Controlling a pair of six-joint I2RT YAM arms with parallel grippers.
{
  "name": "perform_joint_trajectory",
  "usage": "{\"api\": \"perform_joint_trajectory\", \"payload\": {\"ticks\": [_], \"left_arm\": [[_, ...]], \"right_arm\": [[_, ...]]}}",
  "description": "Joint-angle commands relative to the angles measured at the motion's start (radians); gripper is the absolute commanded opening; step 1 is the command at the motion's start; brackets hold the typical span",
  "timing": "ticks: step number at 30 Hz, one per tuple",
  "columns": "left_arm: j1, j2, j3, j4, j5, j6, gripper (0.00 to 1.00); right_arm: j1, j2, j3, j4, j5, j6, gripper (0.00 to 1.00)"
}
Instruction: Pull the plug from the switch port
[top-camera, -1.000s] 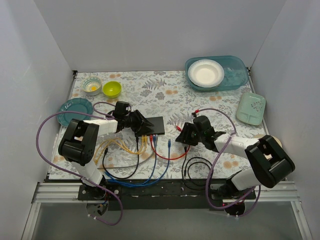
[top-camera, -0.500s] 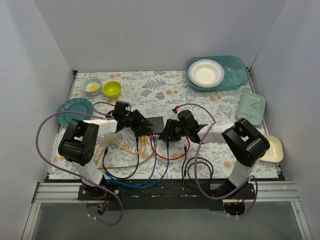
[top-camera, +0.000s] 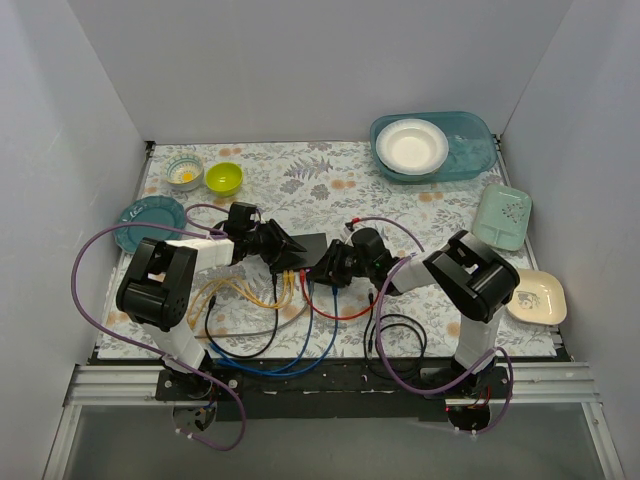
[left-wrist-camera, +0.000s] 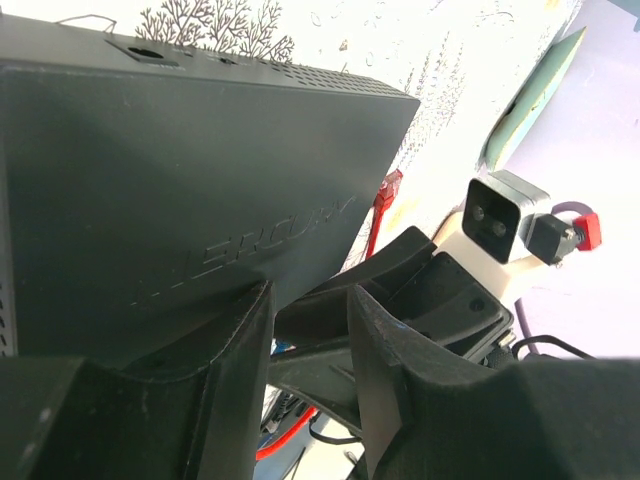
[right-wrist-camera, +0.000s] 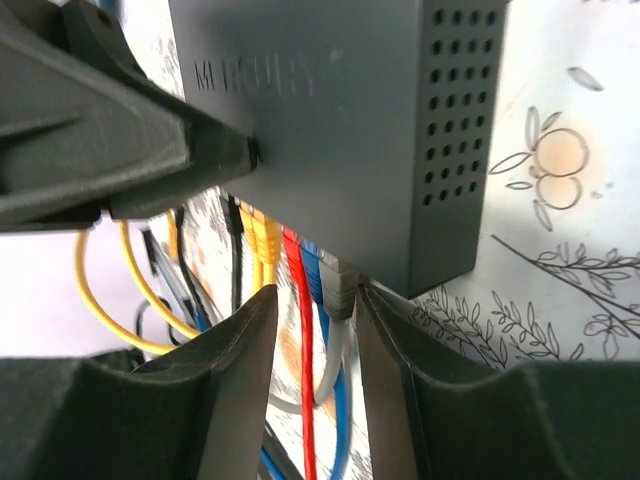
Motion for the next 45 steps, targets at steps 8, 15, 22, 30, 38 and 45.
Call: {"api": "perform_joint_trajectory", "payload": {"ticks": [8, 15, 22, 30, 38, 45], "left_arm": [[0.008, -0.026, -0.036, -0.052, -0.036, 0.027, 0.36], [0.008, -0.018, -0.033, -0.048, -0.033, 0.025, 0.36], [0.008, -0.018, -0.03, -0.046, -0.032, 0.027, 0.36], [0.008, -0.023, -0.037, -0.052, -0.032, 0.035, 0.36], [0.008, -0.02, -0.051, -0.037, -0.018, 0.015, 0.36], [0.008, 0.005, -0.031, -0.005, -0.023, -0.001, 0.36]], "right_arm": [[-0.02, 0.022, -0.07, 0.154, 0.124, 0.178, 0.45], [-0.034, 0.051, -0.075, 0.181, 0.12, 0.218, 0.41], [-0.036, 0.083, -0.04, 0.174, 0.117, 0.225, 0.36], [-0.036, 0.094, -0.032, 0.175, 0.112, 0.232, 0.27], [-0.034, 0.088, -0.06, 0.146, 0.042, 0.119, 0.01], [-0.033, 0.105, -0.132, 0.138, -0.09, 0.022, 0.01]]}}
